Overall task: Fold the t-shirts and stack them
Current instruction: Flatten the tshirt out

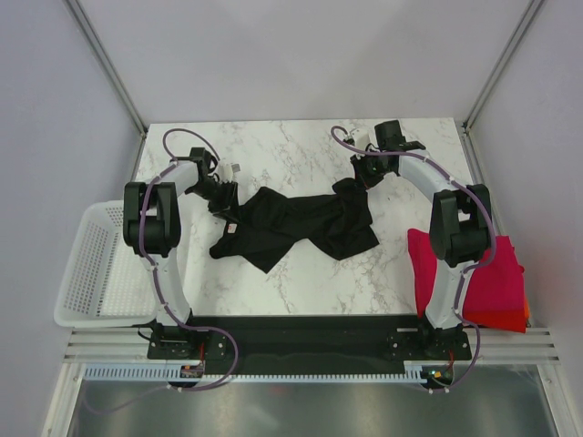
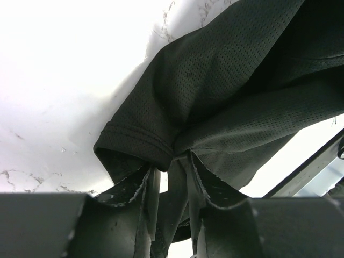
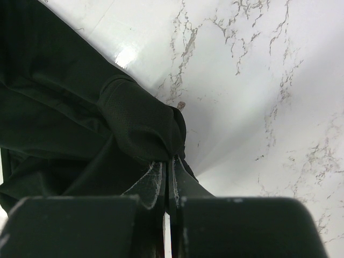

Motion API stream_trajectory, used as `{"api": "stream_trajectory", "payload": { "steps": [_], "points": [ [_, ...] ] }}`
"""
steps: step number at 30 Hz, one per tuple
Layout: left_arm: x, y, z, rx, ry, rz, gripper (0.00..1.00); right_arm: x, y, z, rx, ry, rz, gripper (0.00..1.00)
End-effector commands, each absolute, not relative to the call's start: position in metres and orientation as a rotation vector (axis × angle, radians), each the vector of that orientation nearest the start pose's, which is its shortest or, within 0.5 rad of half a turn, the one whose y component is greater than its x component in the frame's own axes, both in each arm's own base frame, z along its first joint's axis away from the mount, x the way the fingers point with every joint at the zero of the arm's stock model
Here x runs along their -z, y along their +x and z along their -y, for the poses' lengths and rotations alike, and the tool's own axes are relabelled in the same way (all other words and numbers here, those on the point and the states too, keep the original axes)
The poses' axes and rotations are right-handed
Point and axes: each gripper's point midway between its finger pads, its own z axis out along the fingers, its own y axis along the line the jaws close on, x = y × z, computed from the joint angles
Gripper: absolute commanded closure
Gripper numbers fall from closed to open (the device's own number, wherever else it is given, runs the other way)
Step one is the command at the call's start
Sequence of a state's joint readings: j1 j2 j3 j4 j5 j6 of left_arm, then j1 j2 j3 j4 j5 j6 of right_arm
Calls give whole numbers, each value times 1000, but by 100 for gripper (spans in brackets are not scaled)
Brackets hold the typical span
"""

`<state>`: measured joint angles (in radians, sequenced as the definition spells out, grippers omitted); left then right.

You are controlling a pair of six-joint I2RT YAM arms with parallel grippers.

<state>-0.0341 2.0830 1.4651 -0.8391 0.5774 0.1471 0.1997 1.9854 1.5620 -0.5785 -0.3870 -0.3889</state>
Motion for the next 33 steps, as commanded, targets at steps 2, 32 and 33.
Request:
{"api": "stream_trajectory", "payload": {
  "steps": [2,32,33],
  "points": [
    [-38,376,109,869,309,-2806,68,-100,459,-146,-419,-861,-2309,100],
    [-207,384,66,682,429,-2357,98,-194,459,-115,-274,-894,-2081,100],
    [-208,383,64,673,423,-2354,98,-193,458,-112,-261,-894,-2083,100]
  ]
}}
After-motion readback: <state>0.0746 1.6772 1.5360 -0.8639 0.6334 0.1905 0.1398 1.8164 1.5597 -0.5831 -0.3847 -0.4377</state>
